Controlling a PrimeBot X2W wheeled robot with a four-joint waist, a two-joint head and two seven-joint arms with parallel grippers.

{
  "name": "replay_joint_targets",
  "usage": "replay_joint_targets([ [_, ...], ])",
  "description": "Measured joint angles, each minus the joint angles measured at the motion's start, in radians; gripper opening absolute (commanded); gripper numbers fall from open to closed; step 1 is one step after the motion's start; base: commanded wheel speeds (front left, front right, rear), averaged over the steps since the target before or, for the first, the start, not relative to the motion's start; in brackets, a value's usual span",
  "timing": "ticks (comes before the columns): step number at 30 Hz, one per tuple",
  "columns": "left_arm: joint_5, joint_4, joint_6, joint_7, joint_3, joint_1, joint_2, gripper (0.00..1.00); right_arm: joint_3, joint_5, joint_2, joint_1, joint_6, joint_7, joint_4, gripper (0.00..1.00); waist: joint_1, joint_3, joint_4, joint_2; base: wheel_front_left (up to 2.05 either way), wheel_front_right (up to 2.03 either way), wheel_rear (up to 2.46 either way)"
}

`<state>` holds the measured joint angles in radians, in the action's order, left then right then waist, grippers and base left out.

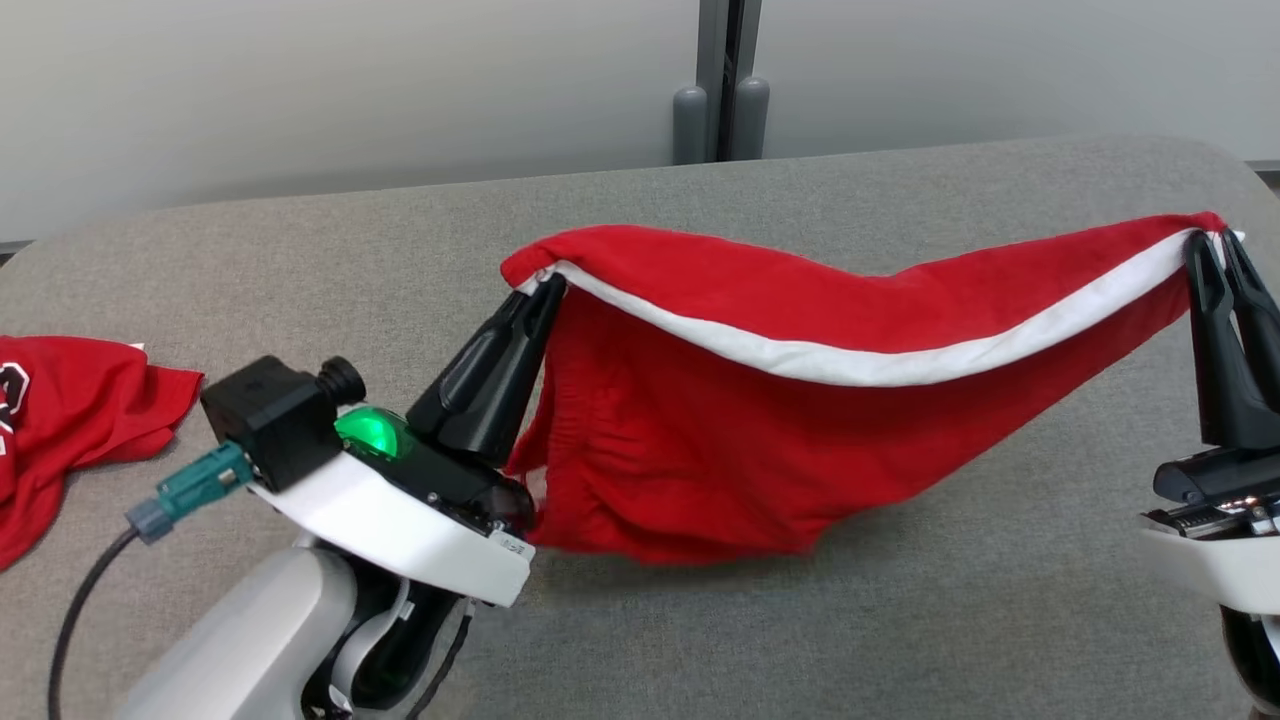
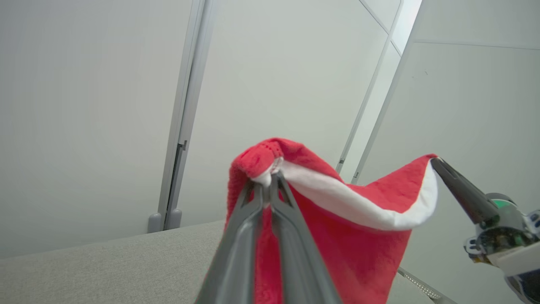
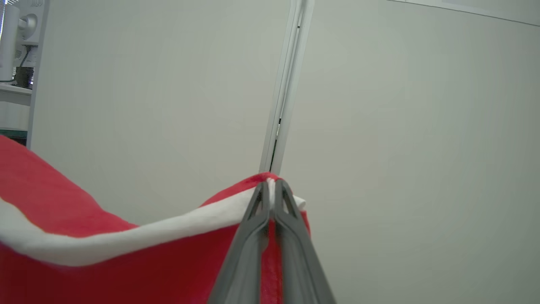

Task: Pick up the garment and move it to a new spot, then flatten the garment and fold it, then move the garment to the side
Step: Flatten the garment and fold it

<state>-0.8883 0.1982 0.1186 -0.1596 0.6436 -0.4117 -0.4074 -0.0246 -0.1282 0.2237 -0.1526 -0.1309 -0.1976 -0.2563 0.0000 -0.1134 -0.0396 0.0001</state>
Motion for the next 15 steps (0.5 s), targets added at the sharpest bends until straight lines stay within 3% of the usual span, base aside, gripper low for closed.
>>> replay_joint_targets([
  [6, -0.038, -0.008, 0.004, 0.095, -0.03, -0.108, -0.022, 0.0, 0.025, -0.055, 0.03, -0.097, 0.0, 0.056, 0.024, 0.0, 0.0, -0.03, 0.004, 0.0, 0.0, 0.0, 0.0],
  [12, -0.035, -0.224, -0.029, 0.19, -0.054, -0.382, 0.003, 0.0, 0.129, -0.093, 0.064, -0.399, 0.0, 0.074, 0.232, 0.0, 0.0, -0.1, -0.001, 0.0, 0.0, 0.0, 0.0],
  [15, -0.018, -0.361, -0.049, 0.214, -0.067, -0.553, 0.028, 0.0, 0.178, -0.115, 0.049, -0.607, 0.0, 0.064, 0.36, 0.0, 0.0, -0.143, -0.011, 0.0, 0.0, 0.0, 0.0],
])
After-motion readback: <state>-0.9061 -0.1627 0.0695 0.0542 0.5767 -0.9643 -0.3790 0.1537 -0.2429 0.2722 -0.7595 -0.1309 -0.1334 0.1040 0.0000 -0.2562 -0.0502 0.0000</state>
